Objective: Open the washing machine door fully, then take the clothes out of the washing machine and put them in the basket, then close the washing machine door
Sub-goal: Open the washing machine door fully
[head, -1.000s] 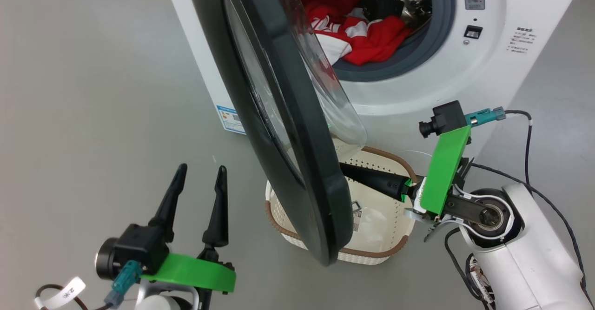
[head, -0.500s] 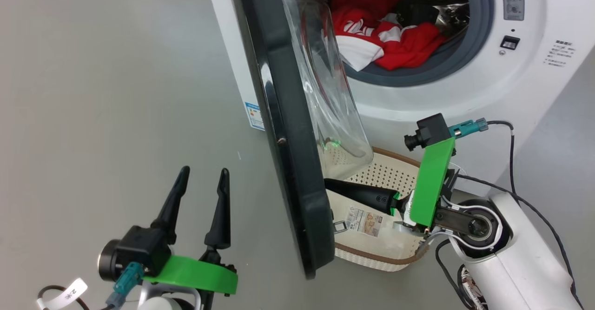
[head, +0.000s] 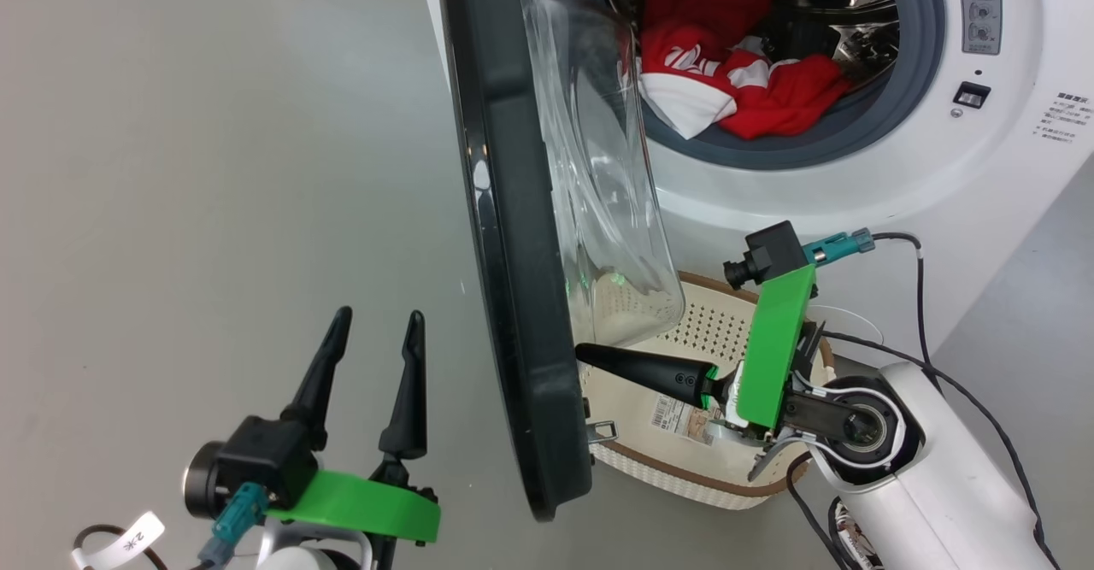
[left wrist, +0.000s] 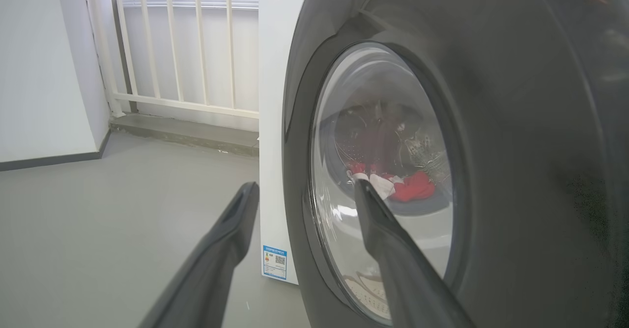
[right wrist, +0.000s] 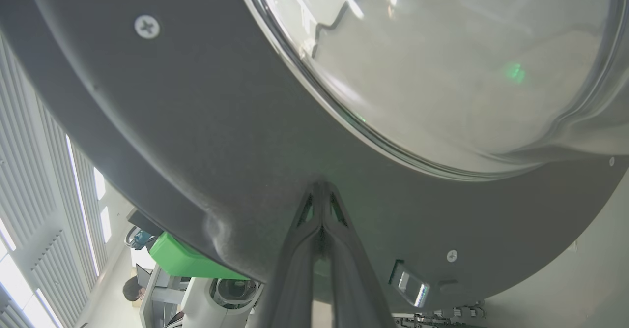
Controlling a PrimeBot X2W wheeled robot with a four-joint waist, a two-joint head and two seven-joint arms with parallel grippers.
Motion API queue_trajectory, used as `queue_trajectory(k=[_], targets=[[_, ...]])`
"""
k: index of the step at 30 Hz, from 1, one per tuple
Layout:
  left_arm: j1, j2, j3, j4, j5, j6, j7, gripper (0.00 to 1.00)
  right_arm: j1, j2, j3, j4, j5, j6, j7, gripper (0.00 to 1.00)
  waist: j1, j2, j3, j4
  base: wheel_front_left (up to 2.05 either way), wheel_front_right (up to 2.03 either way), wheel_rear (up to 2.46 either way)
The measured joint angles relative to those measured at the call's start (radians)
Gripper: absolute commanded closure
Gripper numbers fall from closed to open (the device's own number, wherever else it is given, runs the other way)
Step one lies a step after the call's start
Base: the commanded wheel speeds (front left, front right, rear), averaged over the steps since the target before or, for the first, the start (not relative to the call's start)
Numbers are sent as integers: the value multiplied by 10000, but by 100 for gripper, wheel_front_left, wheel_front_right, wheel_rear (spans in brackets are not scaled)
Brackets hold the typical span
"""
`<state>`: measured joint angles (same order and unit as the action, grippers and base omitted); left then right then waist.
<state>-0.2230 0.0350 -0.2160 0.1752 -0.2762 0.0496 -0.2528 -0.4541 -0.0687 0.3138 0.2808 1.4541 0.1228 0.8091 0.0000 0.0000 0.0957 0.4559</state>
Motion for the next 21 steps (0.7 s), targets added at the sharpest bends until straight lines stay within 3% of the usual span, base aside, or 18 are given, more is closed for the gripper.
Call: queue_trajectory(k=[16, 21], targets=[[42, 0, -84, -29, -61, 42, 0, 0, -7, 6, 334, 153, 224, 0, -280, 100, 0, 0, -21, 102, 0, 0, 0], [180, 0, -84, -56, -73, 42, 0, 0, -7, 25, 305, 142, -470, 0, -640, 100, 0, 0, -36, 56, 0, 0, 0]])
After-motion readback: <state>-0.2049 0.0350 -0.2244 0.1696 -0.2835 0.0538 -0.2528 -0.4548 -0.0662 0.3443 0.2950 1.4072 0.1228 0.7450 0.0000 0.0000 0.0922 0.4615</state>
